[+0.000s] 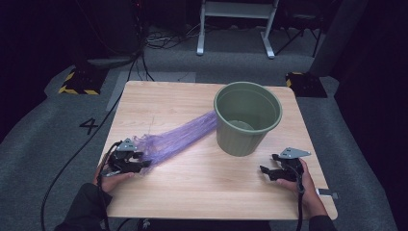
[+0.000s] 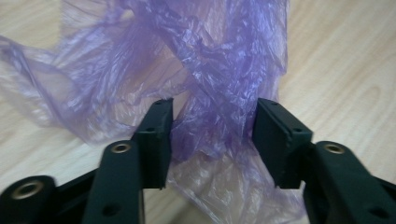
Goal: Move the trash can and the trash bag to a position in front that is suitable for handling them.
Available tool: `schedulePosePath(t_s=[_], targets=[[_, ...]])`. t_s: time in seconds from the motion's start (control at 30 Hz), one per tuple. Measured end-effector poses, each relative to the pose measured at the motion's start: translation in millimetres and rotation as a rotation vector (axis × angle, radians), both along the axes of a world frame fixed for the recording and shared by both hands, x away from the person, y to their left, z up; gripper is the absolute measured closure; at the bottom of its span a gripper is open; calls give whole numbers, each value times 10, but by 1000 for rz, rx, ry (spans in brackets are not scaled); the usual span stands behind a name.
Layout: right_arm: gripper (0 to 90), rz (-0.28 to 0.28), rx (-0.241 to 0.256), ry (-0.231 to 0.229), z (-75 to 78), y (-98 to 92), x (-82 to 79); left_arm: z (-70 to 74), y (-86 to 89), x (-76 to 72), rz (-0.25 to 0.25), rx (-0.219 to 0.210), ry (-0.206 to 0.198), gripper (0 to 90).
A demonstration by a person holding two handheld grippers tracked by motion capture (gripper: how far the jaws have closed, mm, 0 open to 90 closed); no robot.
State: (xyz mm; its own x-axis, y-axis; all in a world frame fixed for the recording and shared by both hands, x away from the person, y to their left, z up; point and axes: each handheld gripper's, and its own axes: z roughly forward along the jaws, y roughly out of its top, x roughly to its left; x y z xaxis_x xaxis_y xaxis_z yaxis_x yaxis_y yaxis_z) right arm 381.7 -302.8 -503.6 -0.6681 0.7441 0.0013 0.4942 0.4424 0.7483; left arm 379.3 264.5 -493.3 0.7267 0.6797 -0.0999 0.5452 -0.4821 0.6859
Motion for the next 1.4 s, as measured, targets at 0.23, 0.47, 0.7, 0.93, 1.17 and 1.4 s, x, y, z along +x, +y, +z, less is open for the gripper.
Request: schedulePosePath(t_s=[0.23,0.47,0.7,0.93,1.17,1.4], targets=[[229,-1,0,-1,0,1,0,9,-356,-179,-81,13,4,486],[225,-17,-4,-1,2,32,3,5,-700,-311,-178,-4,21,424],[236,25,27,-12,88,230,-47,-10,-1076,-402,-242,-20,15,405],[247,97,18,-39,142,606,-95,-43,-1495,-484,-300,-45,-4,386],[252,139,66,-53,182,822,-118,-60,-1723,-509,-339,-57,-15,363],[315,224,127,-99,249,1104,-216,-65,-1881,-506,-387,-49,-20,312]])
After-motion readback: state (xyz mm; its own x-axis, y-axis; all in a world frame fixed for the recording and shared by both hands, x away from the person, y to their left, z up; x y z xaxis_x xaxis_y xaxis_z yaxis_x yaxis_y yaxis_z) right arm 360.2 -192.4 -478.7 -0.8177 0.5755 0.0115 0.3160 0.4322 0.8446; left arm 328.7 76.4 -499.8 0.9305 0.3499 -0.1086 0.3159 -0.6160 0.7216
